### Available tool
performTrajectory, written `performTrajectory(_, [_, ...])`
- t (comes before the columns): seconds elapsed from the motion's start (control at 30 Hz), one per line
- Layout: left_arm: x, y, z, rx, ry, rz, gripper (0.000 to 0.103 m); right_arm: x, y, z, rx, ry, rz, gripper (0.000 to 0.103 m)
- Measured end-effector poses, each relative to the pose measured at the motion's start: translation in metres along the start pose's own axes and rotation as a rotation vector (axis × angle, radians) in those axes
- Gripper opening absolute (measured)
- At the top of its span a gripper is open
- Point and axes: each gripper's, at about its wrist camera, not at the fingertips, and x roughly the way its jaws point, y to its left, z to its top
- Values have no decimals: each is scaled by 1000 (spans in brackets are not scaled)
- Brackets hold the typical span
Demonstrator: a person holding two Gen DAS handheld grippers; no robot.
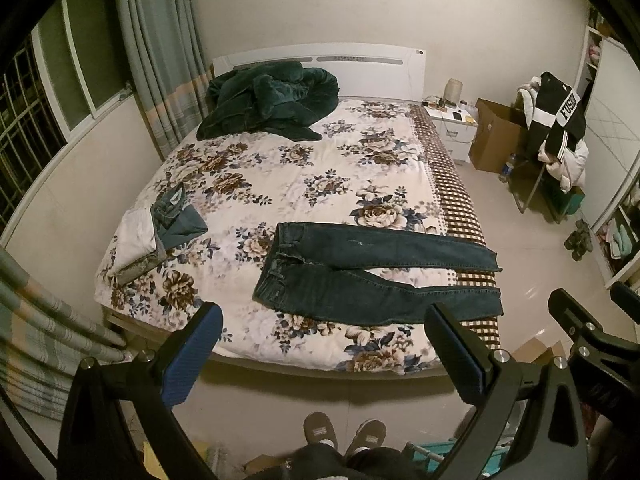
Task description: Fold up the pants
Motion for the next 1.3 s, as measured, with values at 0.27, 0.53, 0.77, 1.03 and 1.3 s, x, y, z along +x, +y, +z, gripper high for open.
performTrajectory(0.27, [0,1,0,-2,-1,0,103,-1,0,0,1,-1,1,103])
performTrajectory(0.53, [-1,2,0,0,-3,2,103,0,-3,-1,1,-2,2,103])
performTrajectory(0.77, [-1,0,0,0,-2,3,103,-1,-3,1,2,-2,5,103])
performTrajectory(1.03, [0,-2,0,1,-2,4,103,2,-5,0,1,-2,7,103])
performTrajectory(1.3, [-1,-1,-1,2,-3,4,103,3,6,3,1,-1,10,103])
